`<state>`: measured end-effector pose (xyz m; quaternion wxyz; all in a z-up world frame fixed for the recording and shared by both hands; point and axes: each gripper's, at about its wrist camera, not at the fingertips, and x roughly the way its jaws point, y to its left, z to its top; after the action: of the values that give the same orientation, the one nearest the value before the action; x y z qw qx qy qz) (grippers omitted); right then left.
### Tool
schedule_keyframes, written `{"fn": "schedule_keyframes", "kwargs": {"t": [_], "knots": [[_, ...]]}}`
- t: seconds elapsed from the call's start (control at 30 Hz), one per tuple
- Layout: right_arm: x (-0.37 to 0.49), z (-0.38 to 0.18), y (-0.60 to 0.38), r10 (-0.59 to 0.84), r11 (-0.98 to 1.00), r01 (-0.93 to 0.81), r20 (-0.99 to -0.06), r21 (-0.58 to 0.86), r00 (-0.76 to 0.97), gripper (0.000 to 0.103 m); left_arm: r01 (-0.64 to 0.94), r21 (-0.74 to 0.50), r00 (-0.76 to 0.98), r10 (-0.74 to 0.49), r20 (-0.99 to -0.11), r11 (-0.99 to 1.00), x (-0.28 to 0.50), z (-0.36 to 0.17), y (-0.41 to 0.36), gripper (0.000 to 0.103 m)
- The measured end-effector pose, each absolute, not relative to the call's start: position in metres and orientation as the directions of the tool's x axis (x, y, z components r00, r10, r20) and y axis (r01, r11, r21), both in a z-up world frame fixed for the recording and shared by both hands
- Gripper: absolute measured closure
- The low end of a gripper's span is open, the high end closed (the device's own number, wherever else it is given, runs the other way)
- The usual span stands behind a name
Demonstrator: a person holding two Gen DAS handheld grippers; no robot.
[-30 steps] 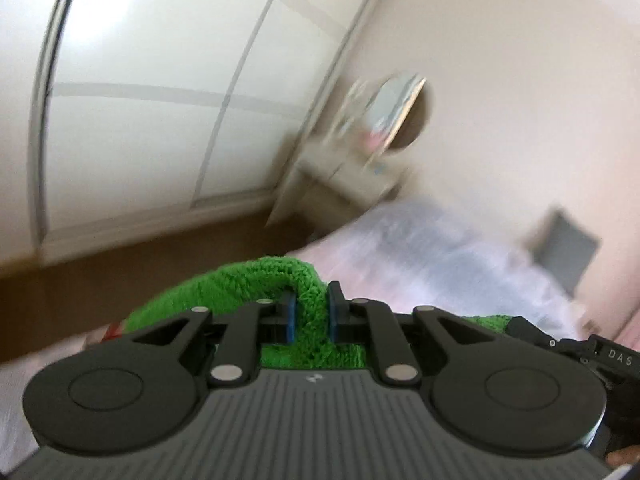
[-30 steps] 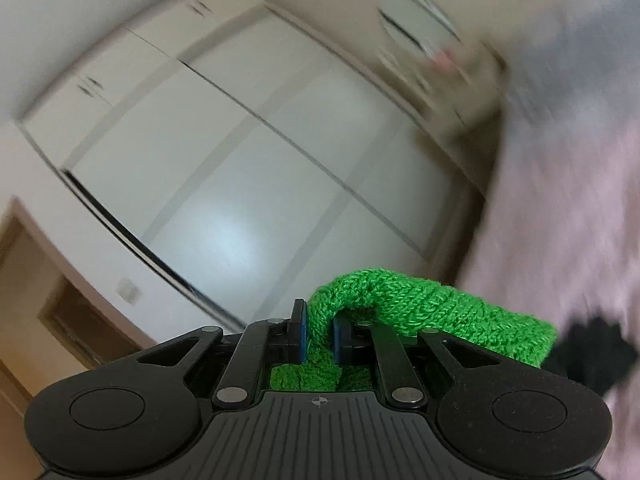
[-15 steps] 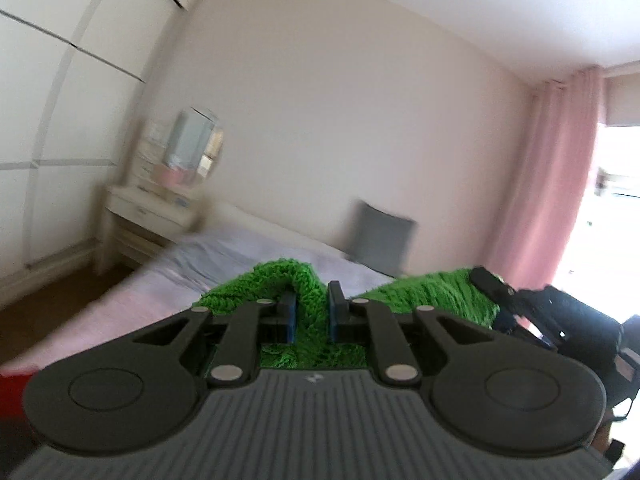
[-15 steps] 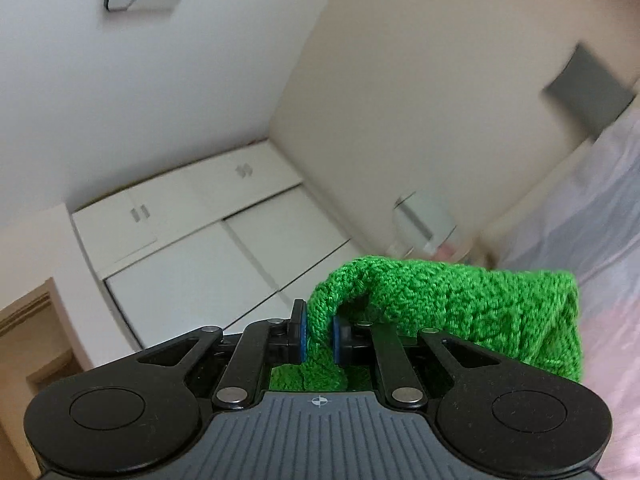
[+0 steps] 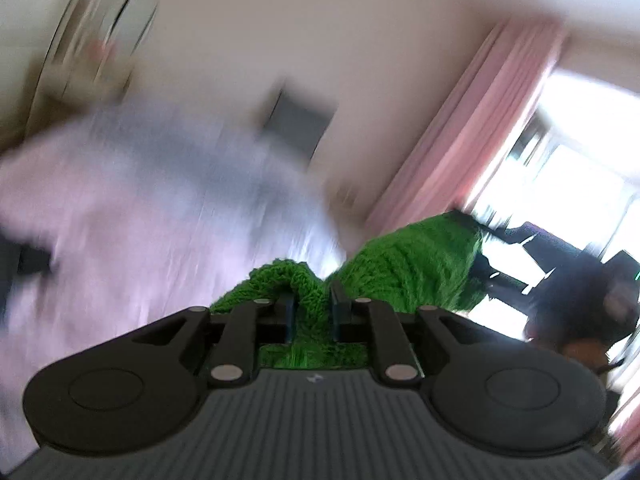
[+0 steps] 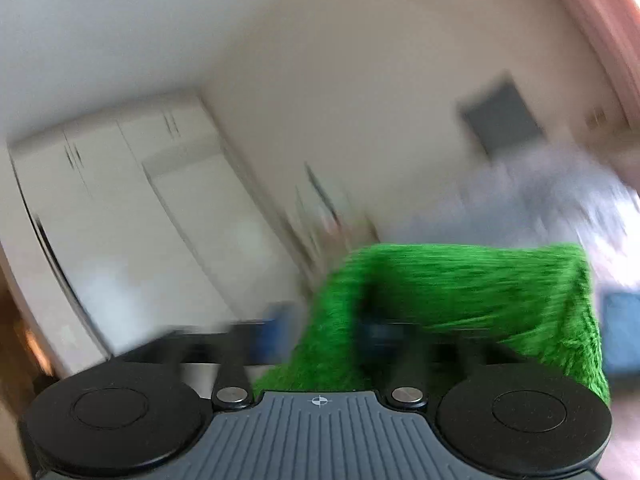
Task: Fold clothes
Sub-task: 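Lift the green sweater off the pile with both grippers, then lay the green sweater on the bed and open both grippers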
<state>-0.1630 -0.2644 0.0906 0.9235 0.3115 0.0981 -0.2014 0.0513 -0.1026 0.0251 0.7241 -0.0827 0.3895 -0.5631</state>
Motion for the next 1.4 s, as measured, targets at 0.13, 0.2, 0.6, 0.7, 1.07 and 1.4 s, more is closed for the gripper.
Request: {"fn": "schedule_keyframes", "kwargs": {"t": [0.13, 0.2, 0.6, 0.7, 1.07, 1.4], "knots": [[-0.198, 0.031, -0.246, -0.283, 0.632, 0.619, -0.605, 0.466, 0.744, 0.0, 0.655, -0.549, 0.008, -0.731, -0.682, 0.52, 0.016, -0.055, -0.096, 0.088], [-0.224, 0.016, -0.244, -0.283, 0.587, 0.661, -0.647, 0.467, 0.708, 0.0, 0.623, -0.524, -0.001, -0.669, -0.743, 0.581, 0.001, -0.084, -0.086, 0.088], [-0.314, -0.058, -0.234, -0.273, 0.314, 0.849, -0.816, 0.425, 0.51, 0.0, 0.779, -0.348, 0.011, -0.566, -0.824, 0.521, -0.019, -0.085, -0.095, 0.083], [-0.303, -0.074, -0.222, -0.263, 0.262, 0.872, -0.839, 0.413, 0.476, 0.0, 0.852, -0.266, 0.033, -0.554, -0.832, 0.452, -0.023, -0.075, -0.104, 0.072], [-0.267, -0.123, -0.17, -0.226, 0.077, 0.931, -0.904, 0.356, 0.364, 0.0, 0.953, -0.133, 0.009, -0.464, -0.886, 0.272, -0.014, -0.083, -0.079, 0.066], [-0.261, -0.135, -0.127, -0.208, -0.012, 0.947, -0.927, 0.321, 0.311, 0.0, 0.976, -0.129, -0.045, -0.415, -0.909, 0.177, -0.006, -0.104, -0.056, 0.064]]}}
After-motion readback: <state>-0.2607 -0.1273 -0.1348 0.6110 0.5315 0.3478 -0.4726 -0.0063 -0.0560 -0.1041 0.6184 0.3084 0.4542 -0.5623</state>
